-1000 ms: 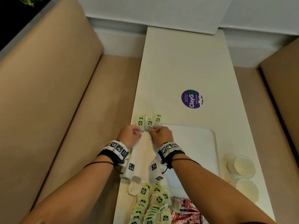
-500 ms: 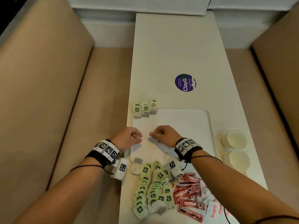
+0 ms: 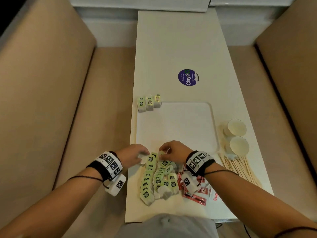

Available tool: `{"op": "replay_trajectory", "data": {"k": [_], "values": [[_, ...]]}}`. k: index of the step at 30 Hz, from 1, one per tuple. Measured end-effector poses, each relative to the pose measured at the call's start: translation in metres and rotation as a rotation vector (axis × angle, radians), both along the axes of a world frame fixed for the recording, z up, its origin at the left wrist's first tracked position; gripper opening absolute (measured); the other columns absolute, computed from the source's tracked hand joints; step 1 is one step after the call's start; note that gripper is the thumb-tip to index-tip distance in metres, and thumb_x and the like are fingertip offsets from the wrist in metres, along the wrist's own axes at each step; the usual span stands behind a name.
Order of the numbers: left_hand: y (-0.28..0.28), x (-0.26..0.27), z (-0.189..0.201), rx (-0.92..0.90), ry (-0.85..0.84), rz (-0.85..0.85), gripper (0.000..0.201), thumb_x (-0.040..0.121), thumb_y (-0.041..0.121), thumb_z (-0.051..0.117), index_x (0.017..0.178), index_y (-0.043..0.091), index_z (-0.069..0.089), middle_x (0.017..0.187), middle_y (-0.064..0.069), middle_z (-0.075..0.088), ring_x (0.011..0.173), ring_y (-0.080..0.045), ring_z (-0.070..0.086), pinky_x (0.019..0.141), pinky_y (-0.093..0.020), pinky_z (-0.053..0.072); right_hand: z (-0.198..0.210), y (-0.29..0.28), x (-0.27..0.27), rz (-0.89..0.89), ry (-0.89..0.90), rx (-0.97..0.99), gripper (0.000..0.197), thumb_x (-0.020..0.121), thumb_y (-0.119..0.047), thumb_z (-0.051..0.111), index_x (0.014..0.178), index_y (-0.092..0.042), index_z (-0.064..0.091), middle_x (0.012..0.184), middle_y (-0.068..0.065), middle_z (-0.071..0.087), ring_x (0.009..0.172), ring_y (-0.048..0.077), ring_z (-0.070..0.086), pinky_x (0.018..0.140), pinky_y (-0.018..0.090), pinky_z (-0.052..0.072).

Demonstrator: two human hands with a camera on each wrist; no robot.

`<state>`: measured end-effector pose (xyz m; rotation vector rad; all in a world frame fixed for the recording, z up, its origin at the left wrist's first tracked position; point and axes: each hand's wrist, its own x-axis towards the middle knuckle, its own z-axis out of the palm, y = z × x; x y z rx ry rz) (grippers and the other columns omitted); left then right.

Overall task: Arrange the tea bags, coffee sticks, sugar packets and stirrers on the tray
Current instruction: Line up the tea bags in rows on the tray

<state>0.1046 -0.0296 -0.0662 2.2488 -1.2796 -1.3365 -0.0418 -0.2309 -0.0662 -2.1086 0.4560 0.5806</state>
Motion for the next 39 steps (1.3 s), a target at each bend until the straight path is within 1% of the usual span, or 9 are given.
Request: {"op": "replay_trajectory", "data": {"k": [3,7,11,17,23,26,30,34,39], "values": [[-0.002,-0.005,-0.002,0.058,-0.079,-0.159,0.062,0.084,-0.014,0.051,0.139,0.015,0.055,0.148,-0.005,0.046,0.14,-0.021,0.039,0.116,-0.031,0.03,0.003,0.006,-0.005,0.019,-0.006,-0.018,0.037,0.088,-0.028,0.076,0.123,-0.021,0.068,0.11,-0.003,0.069,0.095,0.012,0.066,0.086,0.025,0.051],[0.003,-0.011,-0.01,0.087,-0.192,-0.25,0.067,0.082,-0.011,0.054,0.141,0.02,0.051,0.151,-0.002,0.038,0.138,-0.024,0.036,0.112,-0.037,0.036,0.008,0.012,-0.012,0.043,-0.002,-0.03,0.032,0.089,-0.018,0.073,0.121,-0.019,0.068,0.112,-0.001,0.07,0.095,0.014,0.067,0.085,0.029,0.055],[0.005,-0.016,-0.013,-0.018,-0.219,-0.059,0.04,0.09,0.001,0.062,0.127,0.016,0.062,0.135,0.0,0.055,0.125,-0.019,0.051,0.101,-0.024,0.038,0.01,0.014,-0.02,0.049,-0.02,-0.057,0.027,0.093,-0.018,0.07,0.119,-0.018,0.069,0.112,0.0,0.071,0.097,0.015,0.067,0.073,0.021,0.05],[0.004,-0.019,0.001,-0.148,-0.226,0.13,0.017,0.097,0.014,0.06,0.11,0.01,0.071,0.108,0.0,0.07,0.096,-0.012,0.062,0.07,-0.006,0.036,0.014,0.017,-0.03,-0.008,-0.039,-0.055,0.024,0.092,-0.02,0.07,0.116,-0.017,0.071,0.107,0.0,0.072,0.094,0.015,0.067,0.082,0.027,0.053],[0.007,-0.02,0.016,-0.198,-0.172,0.196,0.014,0.095,0.024,0.064,0.093,0.014,0.074,0.084,0.007,0.068,0.074,-0.009,0.06,0.061,-0.018,0.04,0.021,0.016,-0.039,-0.057,-0.065,-0.029,0.02,0.092,-0.015,0.067,0.111,-0.015,0.073,0.099,0.0,0.072,0.081,0.012,0.067,0.078,0.032,0.059],[0.004,-0.024,0.024,-0.238,-0.066,0.303,0.025,0.097,0.029,0.06,0.094,0.009,0.075,0.091,0.002,0.075,0.083,-0.016,0.068,0.074,-0.03,0.055,0.024,0.014,-0.042,-0.063,-0.097,-0.047,0.017,0.091,-0.016,0.067,0.107,-0.018,0.073,0.096,-0.004,0.071,0.081,0.01,0.066,0.079,0.031,0.057],[-0.006,-0.033,0.036,-0.25,0.08,0.387,0.026,0.104,0.029,0.045,0.1,0.021,0.07,0.085,0.011,0.065,0.077,0.002,0.059,0.073,-0.027,0.047,0.029,0.012,-0.044,-0.078,-0.134,-0.056,0.016,0.088,-0.017,0.068,0.103,-0.02,0.073,0.095,-0.006,0.071,0.086,0.01,0.067,0.078,0.026,0.055],[-0.009,-0.041,0.04,-0.256,0.214,0.466,0.032,0.088,0.047,0.041,0.083,0.026,0.063,0.094,-0.004,0.067,0.09,-0.022,0.062,0.086,-0.051,0.052,0.029,0.013,-0.044,-0.057,-0.148,-0.087,0.011,0.089,-0.02,0.069,0.099,-0.021,0.072,0.09,-0.008,0.069,0.084,0.011,0.064,0.078,0.026,0.053],[-0.017,-0.051,0.049,-0.276,0.262,0.449,0.028,0.099,0.03,0.04,0.088,0.019,0.063,0.089,0.003,0.066,0.087,-0.016,0.06,0.081,-0.045,0.053,0.024,0.018,-0.046,-0.025,-0.137,-0.112,0.009,0.088,-0.022,0.07,0.097,-0.02,0.071,0.084,-0.008,0.065,0.082,0.016,0.065,0.077,0.031,0.054]]}}
